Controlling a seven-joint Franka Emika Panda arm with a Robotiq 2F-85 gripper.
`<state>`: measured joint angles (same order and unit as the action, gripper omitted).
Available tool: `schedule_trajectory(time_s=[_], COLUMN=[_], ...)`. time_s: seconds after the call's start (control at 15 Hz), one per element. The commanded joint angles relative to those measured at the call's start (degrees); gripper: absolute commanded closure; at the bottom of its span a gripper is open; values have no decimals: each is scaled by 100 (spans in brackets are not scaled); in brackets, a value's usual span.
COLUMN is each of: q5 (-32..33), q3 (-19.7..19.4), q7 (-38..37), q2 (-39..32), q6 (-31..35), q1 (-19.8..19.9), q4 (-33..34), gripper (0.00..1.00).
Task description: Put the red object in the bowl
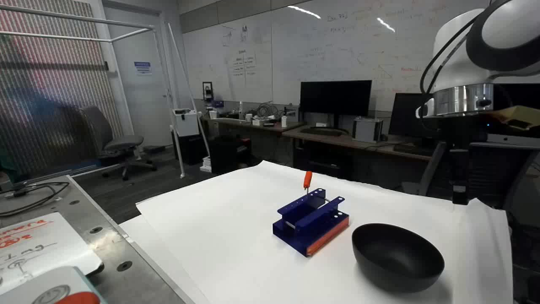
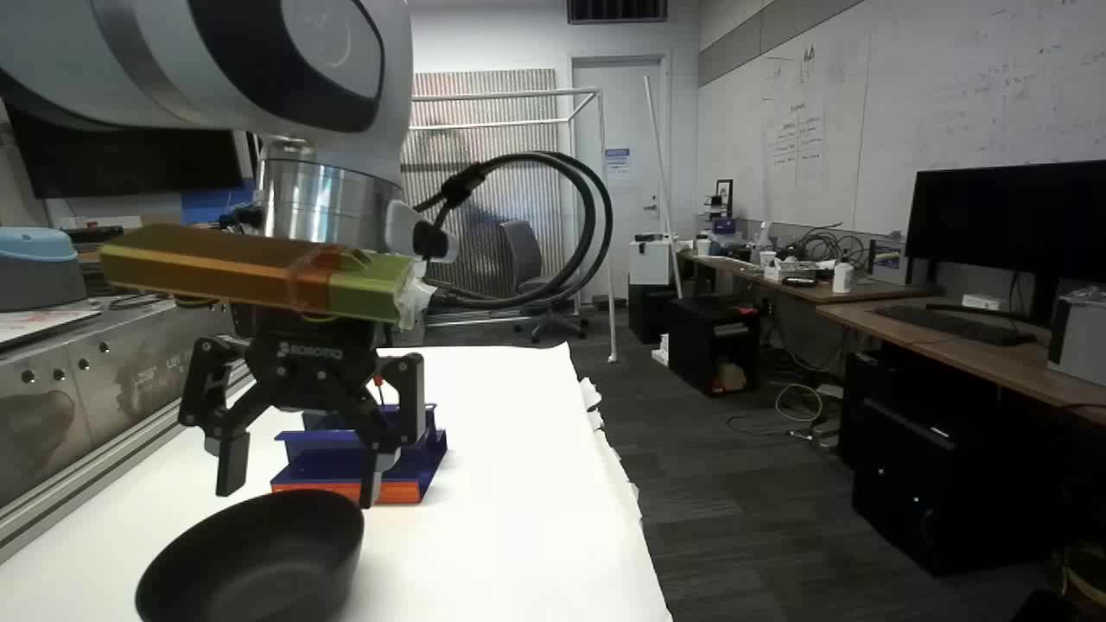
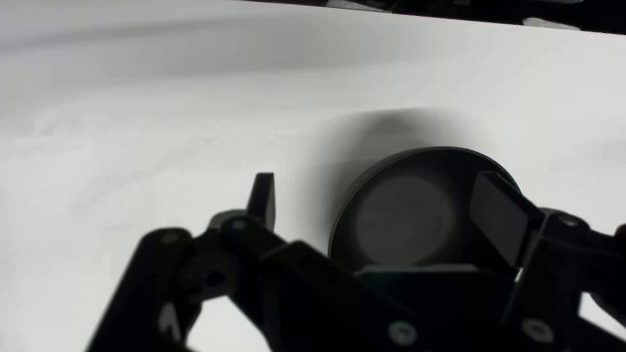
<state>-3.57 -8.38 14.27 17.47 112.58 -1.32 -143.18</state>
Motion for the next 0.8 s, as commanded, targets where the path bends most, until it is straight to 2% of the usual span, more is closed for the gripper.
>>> schedule_trajectory(time_s=[0.0,0.6,0.73], q5=[-32,-32,-451], q3=[109,109,346], q7=[26,26,-972], q2=[-6,-2,-421], q6=[-17,-8,349], q1=[112,111,22], q4=[30,47,266], gripper=[0,0,0])
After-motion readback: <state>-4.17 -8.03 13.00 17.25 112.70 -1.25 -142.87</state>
